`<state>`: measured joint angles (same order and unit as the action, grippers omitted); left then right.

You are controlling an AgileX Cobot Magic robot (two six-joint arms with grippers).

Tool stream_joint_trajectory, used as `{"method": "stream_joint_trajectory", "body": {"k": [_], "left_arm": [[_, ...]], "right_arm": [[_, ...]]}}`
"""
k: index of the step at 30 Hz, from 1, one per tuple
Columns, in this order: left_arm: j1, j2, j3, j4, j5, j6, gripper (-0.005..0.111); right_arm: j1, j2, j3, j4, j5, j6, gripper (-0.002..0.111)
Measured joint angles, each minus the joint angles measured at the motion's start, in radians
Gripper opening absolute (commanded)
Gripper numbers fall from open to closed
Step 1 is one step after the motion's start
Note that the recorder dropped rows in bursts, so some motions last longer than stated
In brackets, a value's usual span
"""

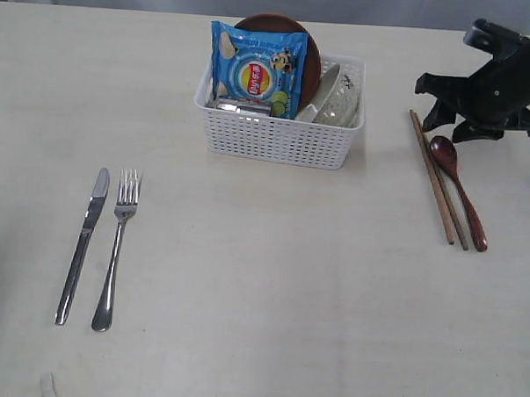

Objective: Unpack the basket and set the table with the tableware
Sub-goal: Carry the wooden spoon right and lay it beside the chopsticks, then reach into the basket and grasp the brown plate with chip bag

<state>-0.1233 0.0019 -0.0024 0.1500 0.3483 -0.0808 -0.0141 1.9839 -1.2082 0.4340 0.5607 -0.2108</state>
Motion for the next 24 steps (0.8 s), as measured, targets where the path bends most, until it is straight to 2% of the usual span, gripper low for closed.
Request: {"method": "stream_joint_trajectory", "body": {"k": [7, 11, 17, 21, 24], "left_arm": [[0.0, 0.0, 0.0, 0.0, 0.0, 0.0, 0.0], [0.0, 0.0, 0.0, 0.0, 0.0, 0.0, 0.0], [0.0, 0.0, 0.0, 0.0, 0.0, 0.0, 0.0], [0.0, 0.0, 0.0, 0.0, 0.0, 0.0, 0.0], [0.0, 0.0, 0.0, 0.0, 0.0, 0.0, 0.0]], "right_arm": [[0.002, -0.17, -0.057, 0.112, 0.064, -0.079, 0.048], [0.037, -0.231, -0.108, 0.19, 0.123, -0.149, 0.048], [0.18, -0.248, -0.145, 0.211, 0.158, -0.204, 0.048], [0.276, -0.248, -0.145, 0.205, 0.114, -0.34, 0.048], [0.308, -0.248, -0.145, 0.203, 0.079, -0.479, 0.048]]}}
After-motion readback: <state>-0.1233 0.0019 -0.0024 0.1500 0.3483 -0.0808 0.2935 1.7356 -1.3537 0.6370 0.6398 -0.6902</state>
